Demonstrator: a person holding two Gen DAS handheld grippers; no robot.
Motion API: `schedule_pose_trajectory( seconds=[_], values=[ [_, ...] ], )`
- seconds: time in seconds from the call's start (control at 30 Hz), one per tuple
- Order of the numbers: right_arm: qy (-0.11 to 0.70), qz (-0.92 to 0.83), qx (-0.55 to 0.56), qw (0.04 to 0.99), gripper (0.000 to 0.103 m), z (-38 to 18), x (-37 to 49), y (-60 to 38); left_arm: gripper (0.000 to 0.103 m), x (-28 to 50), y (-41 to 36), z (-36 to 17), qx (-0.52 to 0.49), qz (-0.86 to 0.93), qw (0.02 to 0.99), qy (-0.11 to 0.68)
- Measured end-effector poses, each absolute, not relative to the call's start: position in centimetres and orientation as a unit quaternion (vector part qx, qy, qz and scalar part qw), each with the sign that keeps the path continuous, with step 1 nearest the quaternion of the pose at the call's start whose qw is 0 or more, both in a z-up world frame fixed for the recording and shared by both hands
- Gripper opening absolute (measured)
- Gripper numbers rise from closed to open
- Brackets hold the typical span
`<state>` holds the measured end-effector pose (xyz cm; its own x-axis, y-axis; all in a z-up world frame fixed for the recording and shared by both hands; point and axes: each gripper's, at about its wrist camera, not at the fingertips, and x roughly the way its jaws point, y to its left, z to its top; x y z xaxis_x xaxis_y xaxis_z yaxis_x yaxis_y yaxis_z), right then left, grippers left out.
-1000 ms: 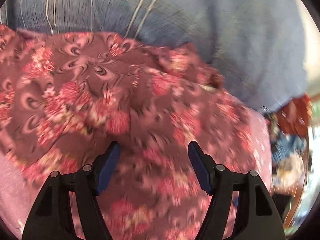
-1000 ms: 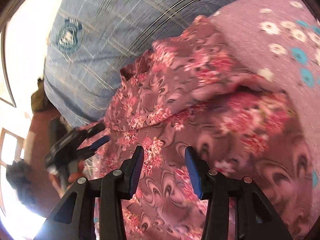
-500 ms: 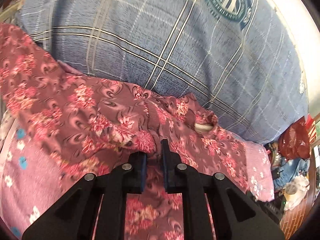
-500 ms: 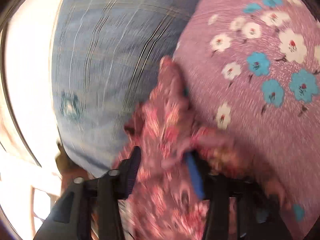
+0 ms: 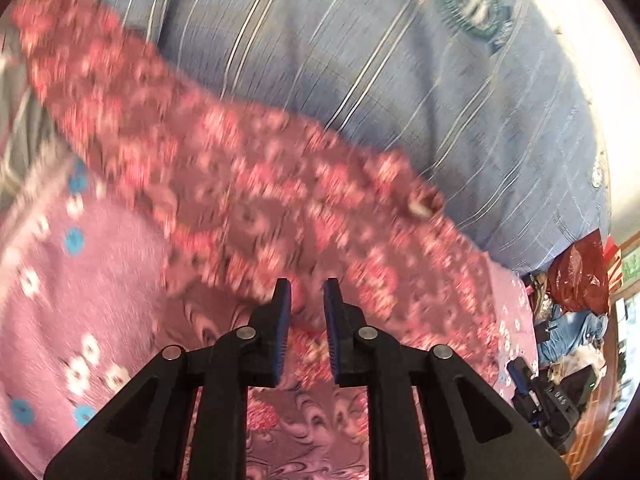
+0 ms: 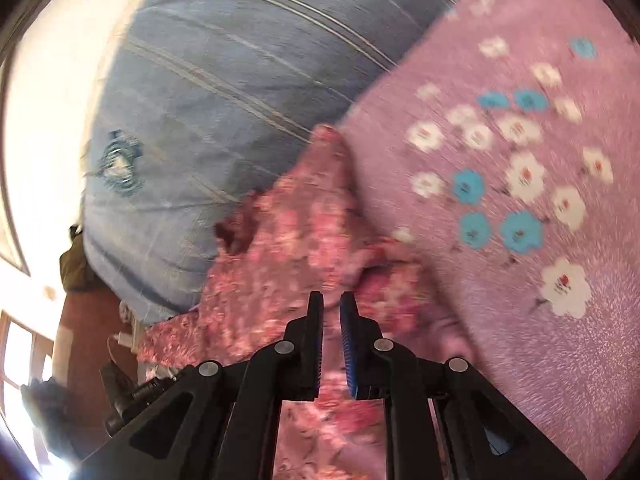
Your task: Fold small clothes
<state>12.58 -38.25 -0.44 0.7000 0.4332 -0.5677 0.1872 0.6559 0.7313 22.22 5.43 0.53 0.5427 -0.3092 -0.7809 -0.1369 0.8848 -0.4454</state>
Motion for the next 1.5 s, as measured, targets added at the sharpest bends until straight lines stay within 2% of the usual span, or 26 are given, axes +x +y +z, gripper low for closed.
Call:
schedule_pose_trajectory(
  seconds=[0.1,0.13,0.2,0.3,0.33,0.37,0.47,0.53,0.57,0.63,0.7,0.9,1.1,1.17,1.23,1.33,1.5],
  values=[
    [0.364,0.086,0.353,0.858,0.031,1.6,14.8,-35.6,0.045,23.7,4.0,1.1,-0.205,-0.038,0.855,0.475],
    [0.364,0.087,0.342,0.862,0.035,1.7,15.7,-34.9,0.046,24.2,3.8,0.8,-0.196,-0.033,0.856,0.478],
    [0.370,0.076,0.309,0.873,0.037,1.1,17.0,-33.5,0.046,25.4,3.0,-1.3,-0.172,-0.016,0.848,0.500],
    [0.433,0.038,0.255,0.864,0.039,-3.0,19.0,-32.3,0.043,26.6,2.6,-4.9,-0.151,-0.010,0.823,0.548],
    [0.445,0.040,0.247,0.860,0.042,-4.2,19.2,-32.0,0.043,26.5,2.9,-4.6,-0.148,-0.020,0.830,0.537],
    [0.402,0.048,0.227,0.886,0.041,-4.0,18.3,-31.7,0.043,26.5,3.3,-4.0,-0.148,-0.031,0.832,0.534],
    [0.393,0.053,0.212,0.893,0.050,-4.0,17.4,-31.2,0.045,27.0,6.4,-1.1,-0.141,-0.047,0.844,0.515],
    [0.403,0.046,0.208,0.890,0.059,-3.7,17.6,-30.6,0.063,27.6,10.1,0.9,-0.129,-0.008,0.861,0.493],
    [0.406,0.046,0.198,0.891,0.063,-3.5,17.7,-30.1,0.066,27.9,11.9,1.6,-0.129,0.012,0.865,0.486],
    [0.404,0.059,0.177,0.895,0.092,-3.2,17.7,-28.7,0.066,28.8,17.1,3.0,-0.135,0.068,0.868,0.474],
    [0.403,0.074,0.156,0.899,0.103,-3.5,17.9,-27.4,0.066,29.6,22.0,3.9,-0.156,0.107,0.862,0.471],
    [0.424,0.059,0.083,0.900,0.103,-3.7,18.6,-25.7,0.066,31.0,35.1,4.7,-0.323,0.139,0.815,0.461],
    [0.423,0.049,0.068,0.902,0.103,-3.9,18.9,-25.0,0.066,33.5,37.3,3.2,-0.317,0.169,0.811,0.462],
    [0.420,0.053,0.076,0.903,0.103,-3.9,18.8,-25.2,0.053,34.4,36.7,3.4,-0.293,0.170,0.822,0.458],
    [0.416,0.057,0.086,0.904,0.103,-3.8,18.8,-25.5,0.006,35.1,36.5,2.2,-0.289,0.173,0.816,0.471],
    [0.412,0.061,0.094,0.904,0.103,-3.7,18.7,-25.7,0.005,34.5,36.9,1.1,-0.315,0.164,0.815,0.457],
    [0.404,0.071,0.114,0.905,0.103,-3.6,18.6,-26.2,0.005,31.5,34.8,3.6,-0.317,0.130,0.845,0.412]
  ],
)
